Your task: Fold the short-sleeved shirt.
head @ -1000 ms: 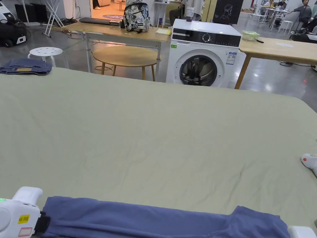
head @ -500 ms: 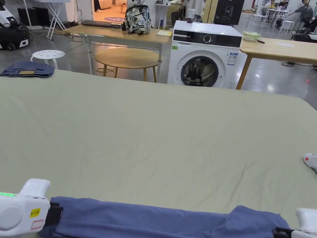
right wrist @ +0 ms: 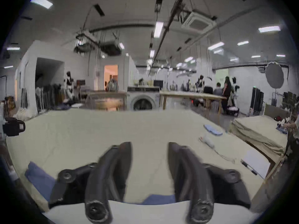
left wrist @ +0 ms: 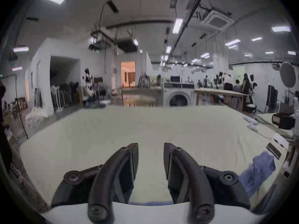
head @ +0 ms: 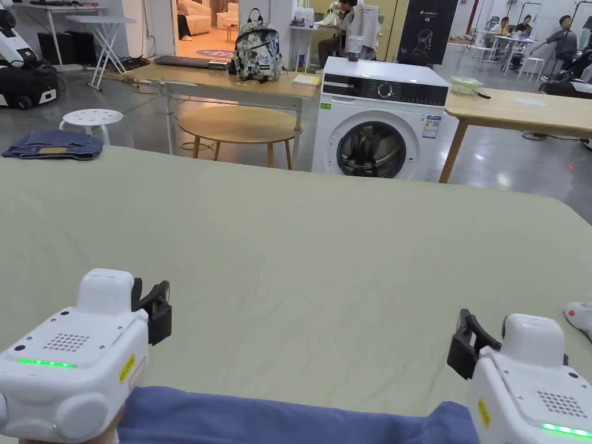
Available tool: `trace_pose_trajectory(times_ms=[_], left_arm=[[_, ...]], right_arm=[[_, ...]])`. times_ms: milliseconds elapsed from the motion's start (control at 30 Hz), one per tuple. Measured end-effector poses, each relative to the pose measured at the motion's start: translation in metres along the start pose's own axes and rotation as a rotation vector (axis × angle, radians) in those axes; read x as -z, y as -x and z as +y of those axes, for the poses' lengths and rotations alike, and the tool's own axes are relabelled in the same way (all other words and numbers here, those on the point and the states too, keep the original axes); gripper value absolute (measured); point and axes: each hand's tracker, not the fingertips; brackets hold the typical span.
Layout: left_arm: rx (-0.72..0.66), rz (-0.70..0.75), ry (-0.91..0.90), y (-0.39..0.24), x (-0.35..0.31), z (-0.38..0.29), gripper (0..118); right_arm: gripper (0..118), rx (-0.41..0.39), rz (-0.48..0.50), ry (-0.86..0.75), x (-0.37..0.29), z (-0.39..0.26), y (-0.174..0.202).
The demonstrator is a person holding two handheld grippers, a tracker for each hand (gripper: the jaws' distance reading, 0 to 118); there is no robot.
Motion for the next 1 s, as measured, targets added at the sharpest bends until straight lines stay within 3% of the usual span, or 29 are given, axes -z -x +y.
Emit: trace_pose_trajectory(times_ms=[33, 67, 100, 133, 500, 733, 800, 1000], left_arm=[[0.024, 0.021, -0.030, -0.005, -0.001, 0.003, 29], [0.034, 0.033, -0.034, -0.009, -0.002, 0.005, 26], [0.021, 0.023, -0.045, -0.015, -0.004, 0.009, 19], [0.013, 0.018, -0.053, -0.017, -0.005, 0.012, 3], [-0.034, 0.002, -0.019, -0.012, -0.006, 0.018, 0], [-0.098, -0.071, 0.275, 0.042, 0.003, 0.001, 0], [-0.152, -0.099, 0.427, 0.069, 0.017, -0.013, 0], [-0.331, -0.261, 0.657, 0.132, 0.036, -0.057, 0]], right_arm=[[22, -0.006, -0.001, -0.029, -0.001, 0.001, 0.006], [16, -0.007, 0.000, -0.040, 0.002, 0.002, 0.012], [12, -0.011, 0.004, -0.048, 0.002, 0.003, 0.017], [0, -0.010, 0.012, -0.051, 0.002, 0.005, 0.022], [0, 0.028, 0.062, -0.075, 0.001, 0.005, 0.035], [0, -0.002, 0.084, -0.039, 0.004, 0.002, 0.038], [0, -0.005, 0.091, -0.034, 0.005, 0.001, 0.038], [0, -0.021, 0.111, 0.003, 0.013, -0.008, 0.041]])
